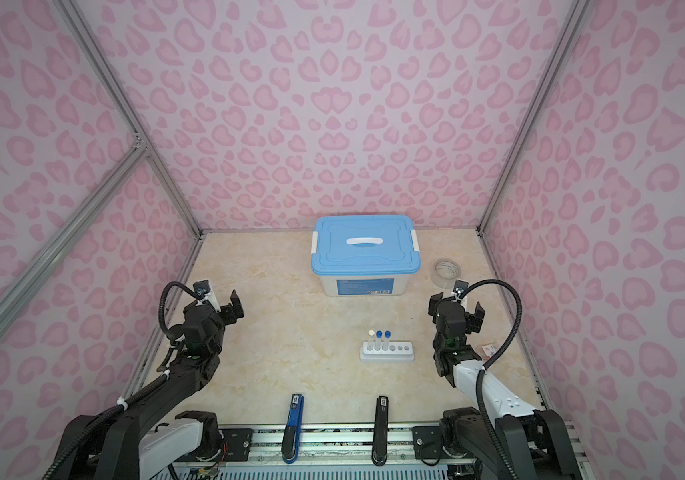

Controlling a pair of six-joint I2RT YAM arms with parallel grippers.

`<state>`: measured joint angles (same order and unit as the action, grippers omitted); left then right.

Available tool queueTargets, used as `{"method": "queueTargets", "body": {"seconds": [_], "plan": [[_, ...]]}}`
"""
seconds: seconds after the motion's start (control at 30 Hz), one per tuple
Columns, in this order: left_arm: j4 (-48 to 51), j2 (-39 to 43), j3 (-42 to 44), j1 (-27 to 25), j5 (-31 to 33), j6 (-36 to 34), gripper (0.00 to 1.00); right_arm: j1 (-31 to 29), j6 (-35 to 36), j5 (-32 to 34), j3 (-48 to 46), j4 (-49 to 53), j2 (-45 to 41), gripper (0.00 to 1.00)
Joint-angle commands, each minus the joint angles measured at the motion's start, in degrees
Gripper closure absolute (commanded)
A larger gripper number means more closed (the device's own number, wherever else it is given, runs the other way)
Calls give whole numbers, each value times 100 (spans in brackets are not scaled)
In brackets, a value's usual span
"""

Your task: Organize the chemistry lab equipment

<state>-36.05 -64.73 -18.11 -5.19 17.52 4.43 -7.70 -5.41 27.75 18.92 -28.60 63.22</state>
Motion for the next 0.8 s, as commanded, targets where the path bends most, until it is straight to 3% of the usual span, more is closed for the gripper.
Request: {"method": "queueTargets", "body": {"seconds": [0.0, 0.47, 0.77], "plan": [[-587, -360, -86, 51, -354, -143, 3, 28, -29, -33, -144, -879, 240, 2], [-1706, -1794, -197, 382, -879, -266, 1, 146, 286, -342, -167, -2495, 1669, 2], [-1659, -1876, -233, 563, -1110, -117, 3, 293, 437, -798, -180, -3629, 2751, 2]]}}
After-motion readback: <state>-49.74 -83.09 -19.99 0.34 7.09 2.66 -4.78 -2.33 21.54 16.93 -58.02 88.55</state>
